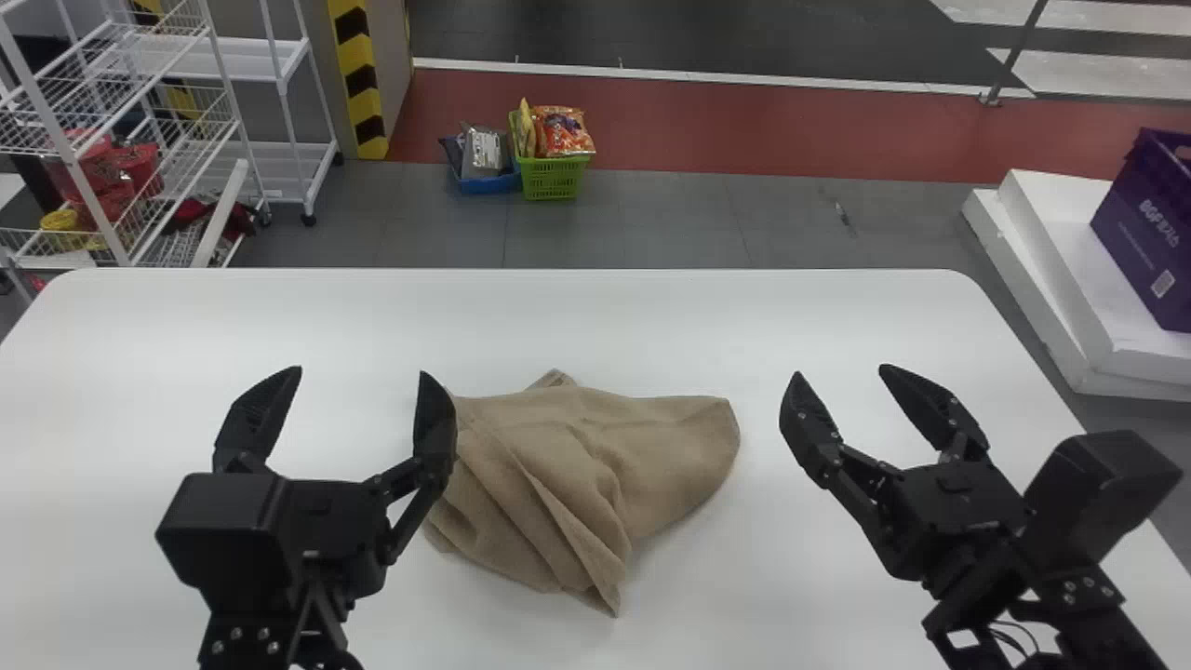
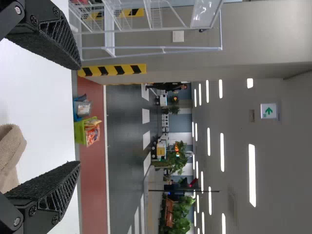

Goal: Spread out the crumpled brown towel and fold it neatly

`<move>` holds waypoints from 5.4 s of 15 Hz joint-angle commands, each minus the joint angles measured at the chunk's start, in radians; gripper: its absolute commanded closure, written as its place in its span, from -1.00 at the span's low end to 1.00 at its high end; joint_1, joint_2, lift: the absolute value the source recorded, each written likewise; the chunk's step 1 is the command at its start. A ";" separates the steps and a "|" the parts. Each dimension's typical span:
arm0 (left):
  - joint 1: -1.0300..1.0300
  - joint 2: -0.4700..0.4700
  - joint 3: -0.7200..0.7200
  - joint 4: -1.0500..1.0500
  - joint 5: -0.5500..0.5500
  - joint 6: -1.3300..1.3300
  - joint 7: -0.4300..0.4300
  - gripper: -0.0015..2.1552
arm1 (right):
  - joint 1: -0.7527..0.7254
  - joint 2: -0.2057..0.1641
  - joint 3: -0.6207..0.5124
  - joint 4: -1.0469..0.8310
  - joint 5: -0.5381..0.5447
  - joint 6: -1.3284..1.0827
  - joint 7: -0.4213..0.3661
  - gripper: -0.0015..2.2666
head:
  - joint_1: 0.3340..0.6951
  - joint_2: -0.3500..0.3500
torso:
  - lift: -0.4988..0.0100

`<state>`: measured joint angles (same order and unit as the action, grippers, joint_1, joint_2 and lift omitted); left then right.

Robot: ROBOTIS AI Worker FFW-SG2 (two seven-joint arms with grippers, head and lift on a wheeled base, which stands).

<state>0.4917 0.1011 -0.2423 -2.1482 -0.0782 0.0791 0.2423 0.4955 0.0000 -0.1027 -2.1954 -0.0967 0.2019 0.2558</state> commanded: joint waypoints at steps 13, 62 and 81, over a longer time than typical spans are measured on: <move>-0.002 0.000 0.014 0.005 -0.002 0.021 -0.020 -0.87 | 0.028 0.001 -0.002 -0.040 -0.006 0.101 0.155 -0.76 | 1.00 -0.20 | 0.46; 0.010 -0.003 0.152 0.028 0.058 0.037 -0.064 -0.87 | -0.611 0.001 -0.061 -0.078 0.393 1.089 0.333 0.87 | 1.00 0.05 | 0.47; 0.013 -0.003 0.140 0.048 0.048 0.037 -0.064 -0.87 | -0.169 -0.006 -0.052 -0.006 0.609 0.371 0.152 -0.83 | 1.00 -0.35 | 0.47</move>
<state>0.5039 0.0981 -0.1040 -2.1023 -0.0307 0.1159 0.1778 0.3119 -0.0008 -0.1533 -2.2388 0.5107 0.6597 0.4247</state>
